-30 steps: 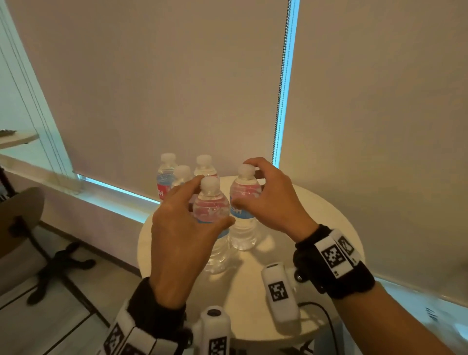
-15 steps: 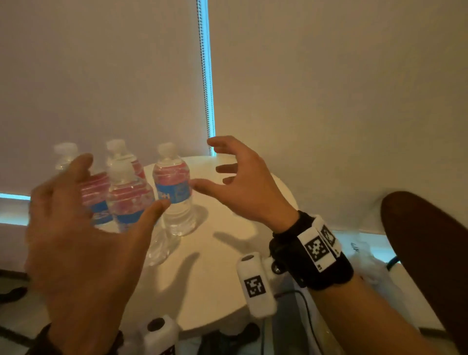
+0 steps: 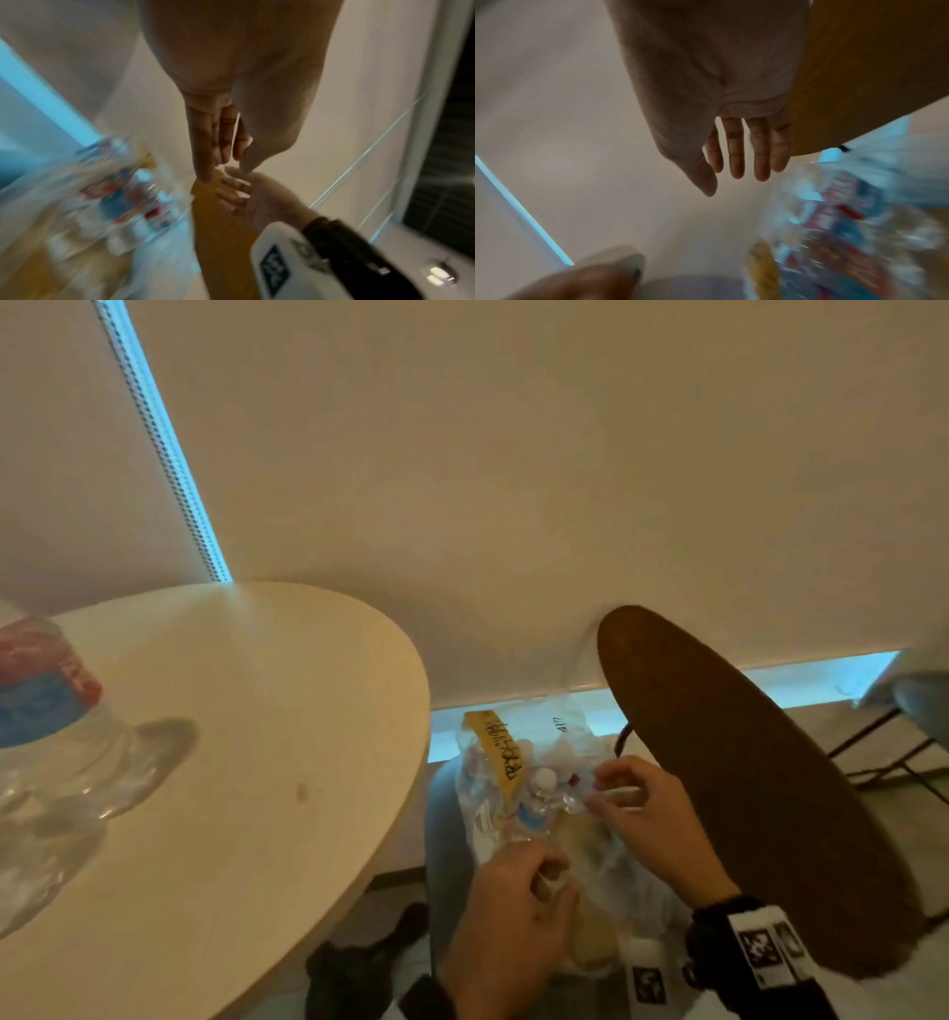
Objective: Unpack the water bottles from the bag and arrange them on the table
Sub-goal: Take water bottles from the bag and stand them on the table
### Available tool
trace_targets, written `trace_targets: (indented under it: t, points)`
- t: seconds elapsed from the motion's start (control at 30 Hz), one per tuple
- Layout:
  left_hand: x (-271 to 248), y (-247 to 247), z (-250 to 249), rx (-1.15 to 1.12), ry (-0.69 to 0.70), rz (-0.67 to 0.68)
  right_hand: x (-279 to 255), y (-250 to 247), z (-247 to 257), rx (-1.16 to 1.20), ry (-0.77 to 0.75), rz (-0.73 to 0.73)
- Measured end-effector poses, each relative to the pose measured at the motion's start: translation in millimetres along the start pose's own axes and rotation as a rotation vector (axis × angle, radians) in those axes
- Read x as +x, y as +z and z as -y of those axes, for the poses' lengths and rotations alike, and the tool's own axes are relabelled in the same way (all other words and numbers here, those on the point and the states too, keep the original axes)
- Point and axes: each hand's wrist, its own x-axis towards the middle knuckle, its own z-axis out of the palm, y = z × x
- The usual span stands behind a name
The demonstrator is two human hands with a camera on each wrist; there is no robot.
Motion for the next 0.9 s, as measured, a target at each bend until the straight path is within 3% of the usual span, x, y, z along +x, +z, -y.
trace_targets:
  t: [0.07,0.13,0.23,0.5,0.7,0.8,0.9]
  points:
    - [24,34,32,-0.023,-0.169,0.077,2,10,-30,-0.038,0.062,0.041]
    - [40,59,51,-0.100,-0.248,0.042,6,23,-50,-0.049,0.107,0.102]
    - [63,85,83,-0.126,-0.266,-0.112,18,42,-69,-0.074,0.113,0.170]
    - [107,102,112,-0.057,-0.257,-0.391,64,85,-99,-0.112,-0.011,0.129]
    - [117,108,120,-0.010,-0.338,-0.485,71,86,-105,-0.093,-0.102,0.199]
    - [117,107,114,-0.075,-0.403,-0.472,73,92,-119,-0.102,-0.089,0.122]
    - [117,108,110,0.015,-0.446,-0.480,68,90,-116,-0.086,-0.099,0.075]
